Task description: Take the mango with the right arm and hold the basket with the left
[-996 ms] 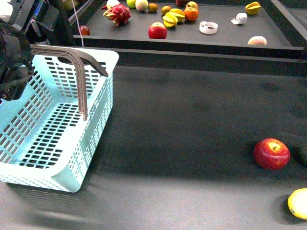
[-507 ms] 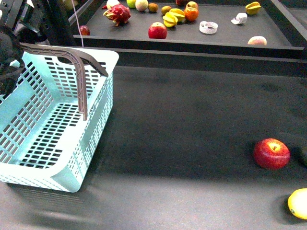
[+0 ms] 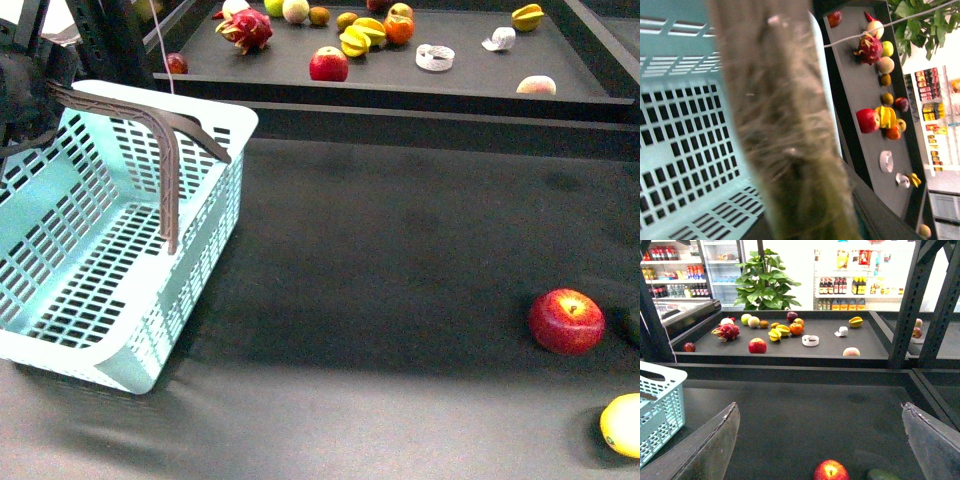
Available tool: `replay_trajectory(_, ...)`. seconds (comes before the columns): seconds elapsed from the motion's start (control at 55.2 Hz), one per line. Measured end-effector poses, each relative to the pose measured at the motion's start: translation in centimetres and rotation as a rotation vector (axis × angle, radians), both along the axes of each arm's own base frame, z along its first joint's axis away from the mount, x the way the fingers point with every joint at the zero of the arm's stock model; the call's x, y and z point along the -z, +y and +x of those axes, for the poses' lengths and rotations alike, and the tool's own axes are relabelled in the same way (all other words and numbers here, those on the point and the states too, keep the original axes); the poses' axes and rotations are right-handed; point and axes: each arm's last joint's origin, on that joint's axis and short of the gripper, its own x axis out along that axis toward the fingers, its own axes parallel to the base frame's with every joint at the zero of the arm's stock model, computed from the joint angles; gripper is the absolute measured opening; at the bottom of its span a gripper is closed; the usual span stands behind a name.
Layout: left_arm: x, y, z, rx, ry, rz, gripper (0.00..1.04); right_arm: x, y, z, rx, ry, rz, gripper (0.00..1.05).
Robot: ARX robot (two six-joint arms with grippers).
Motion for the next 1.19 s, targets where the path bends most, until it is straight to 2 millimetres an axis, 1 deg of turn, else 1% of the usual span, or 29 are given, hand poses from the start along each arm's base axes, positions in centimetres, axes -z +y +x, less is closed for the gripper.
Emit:
replay_trajectory(0.054, -0.3, -0.2, -0.4, 0.030, 0.002, 0.017, 0.09, 0.0, 0.0, 0.0, 0.000, 0.000, 0.000, 0.97)
replay_trajectory(0.308, -1.7, -1.6, -4.3, 0.178, 0.010, 0.109, 0.09, 0.0, 0.0, 0.0, 0.000, 0.000, 0.000, 0.97)
replay_trajectory(0.38, -2.9, -2.1, -5.8, 0.238, -0.022, 0.151, 0.09, 0.0, 0.0, 0.0, 0.000, 0.000, 0.000, 0.97)
replay_trajectory(0.398, -3.6, -2.3, -6.4, 0.261, -0.042, 0.175, 0.09, 0.0, 0.0, 0.0, 0.000, 0.000, 0.000, 0.97)
replay_trajectory(0.489, -5.0, -2.9, -7.9, 0.320, -0.085, 0.260, 0.09, 0.0, 0.0, 0.0, 0.000, 0.000, 0.000, 0.97)
replay_trajectory(0.597, -6.4, -4.0, -10.1, 0.406, -0.166, 0.342, 0.09, 0.0, 0.0, 0.0, 0.000, 0.000, 0.000, 0.97)
replay_trajectory(0.688, -7.2, -5.0, -11.7, 0.486, -0.226, 0.384, 0.09, 0.0, 0.0, 0.0, 0.000, 0.000, 0.000, 0.97)
replay_trajectory(0.797, -7.6, -6.4, -13.6, 0.599, -0.282, 0.440, 0.09, 0.0, 0.0, 0.0, 0.000, 0.000, 0.000, 0.97)
replay_trajectory(0.887, -7.9, -8.0, -15.2, 0.709, -0.324, 0.495, 0.09, 0.0, 0.0, 0.0, 0.000, 0.000, 0.000, 0.97)
replay_trajectory(1.014, -8.0, -9.6, -16.4, 0.793, -0.352, 0.543, 0.09, 0.0, 0.0, 0.0, 0.000, 0.000, 0.000, 0.97)
replay_trajectory(1.195, -7.5, -11.8, -17.9, 0.903, -0.372, 0.614, 0.09, 0.0, 0.0, 0.0, 0.000, 0.000, 0.000, 0.97)
